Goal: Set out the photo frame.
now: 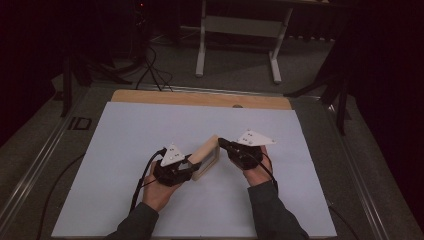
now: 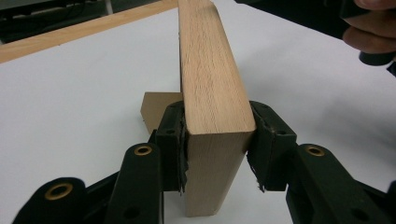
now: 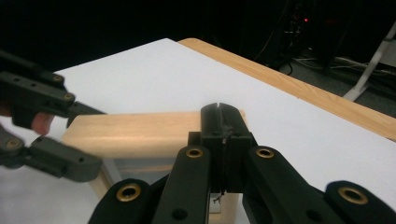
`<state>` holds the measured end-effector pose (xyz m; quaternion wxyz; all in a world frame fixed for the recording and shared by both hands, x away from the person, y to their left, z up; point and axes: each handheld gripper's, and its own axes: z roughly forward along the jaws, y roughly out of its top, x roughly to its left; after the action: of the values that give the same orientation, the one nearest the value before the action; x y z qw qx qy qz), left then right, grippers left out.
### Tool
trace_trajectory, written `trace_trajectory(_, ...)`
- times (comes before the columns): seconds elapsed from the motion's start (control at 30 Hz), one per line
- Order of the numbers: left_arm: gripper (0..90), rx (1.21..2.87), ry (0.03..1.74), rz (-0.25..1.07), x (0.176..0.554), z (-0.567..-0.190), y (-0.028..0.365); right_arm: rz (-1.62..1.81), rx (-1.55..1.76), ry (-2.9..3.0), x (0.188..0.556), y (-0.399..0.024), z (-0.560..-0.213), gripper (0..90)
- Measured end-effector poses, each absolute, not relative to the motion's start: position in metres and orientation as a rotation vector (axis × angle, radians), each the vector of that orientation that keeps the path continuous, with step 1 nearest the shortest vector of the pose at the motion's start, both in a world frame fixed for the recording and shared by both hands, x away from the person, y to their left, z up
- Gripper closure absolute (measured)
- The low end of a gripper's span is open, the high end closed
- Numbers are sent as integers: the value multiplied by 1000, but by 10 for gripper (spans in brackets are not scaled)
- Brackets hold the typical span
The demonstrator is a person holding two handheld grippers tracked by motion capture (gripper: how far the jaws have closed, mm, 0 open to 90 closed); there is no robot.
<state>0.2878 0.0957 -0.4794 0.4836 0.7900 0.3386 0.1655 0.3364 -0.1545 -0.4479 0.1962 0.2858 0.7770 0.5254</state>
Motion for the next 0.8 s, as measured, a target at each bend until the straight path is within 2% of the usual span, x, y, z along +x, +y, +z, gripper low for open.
trace_trajectory(0.8, 605, 1926, 802, 407, 288, -481, 97, 1381, 804, 2234, 362, -130, -447, 899)
